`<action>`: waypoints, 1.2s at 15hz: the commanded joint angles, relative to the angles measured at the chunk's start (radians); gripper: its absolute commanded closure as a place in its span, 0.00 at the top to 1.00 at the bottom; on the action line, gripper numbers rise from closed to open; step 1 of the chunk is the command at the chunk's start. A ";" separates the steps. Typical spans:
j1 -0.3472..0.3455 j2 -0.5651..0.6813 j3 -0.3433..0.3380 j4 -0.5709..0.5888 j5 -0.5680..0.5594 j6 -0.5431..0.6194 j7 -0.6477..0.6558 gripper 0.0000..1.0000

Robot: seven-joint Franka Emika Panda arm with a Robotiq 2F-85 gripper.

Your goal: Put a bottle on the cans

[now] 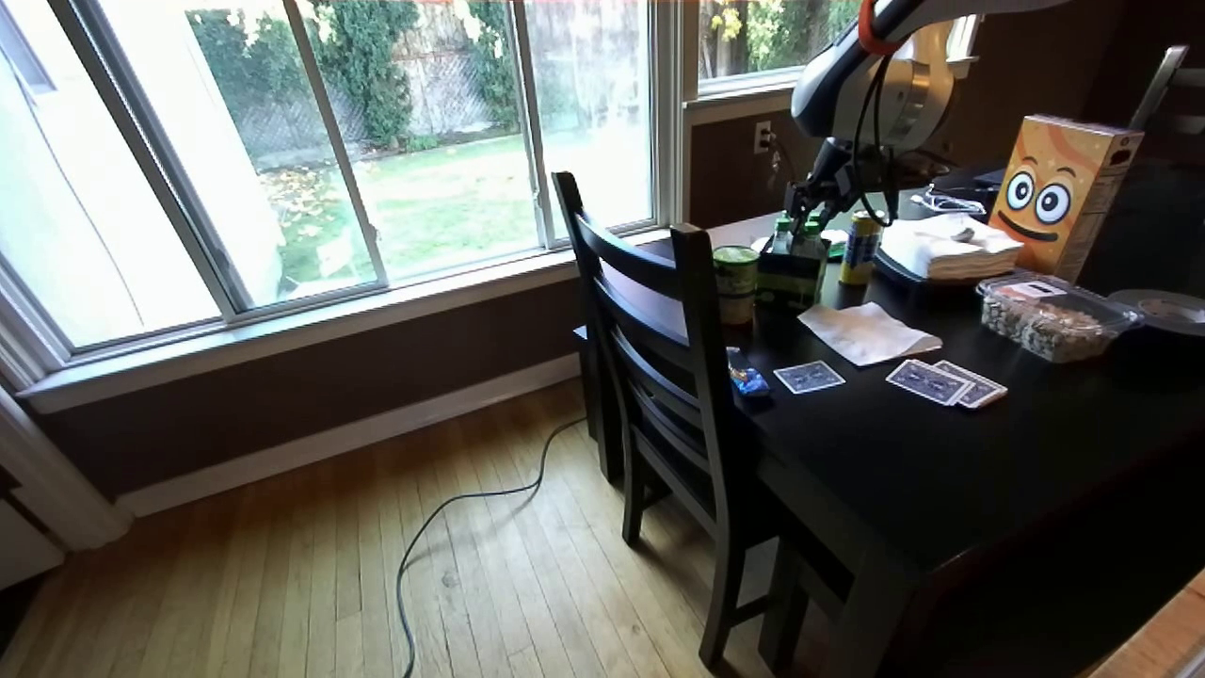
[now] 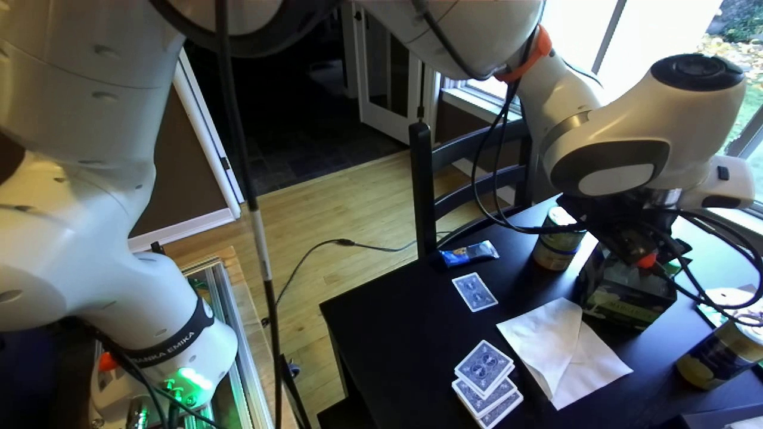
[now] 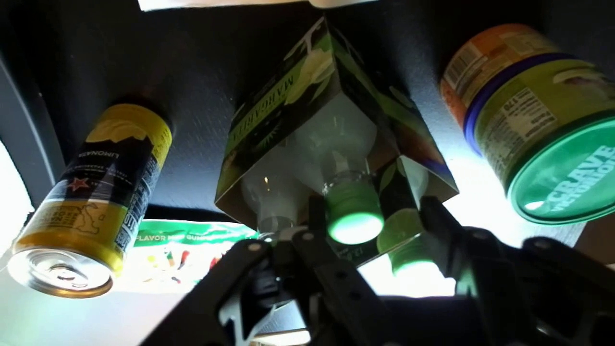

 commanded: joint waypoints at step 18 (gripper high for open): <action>-0.025 -0.015 0.008 0.006 -0.044 -0.090 0.009 0.51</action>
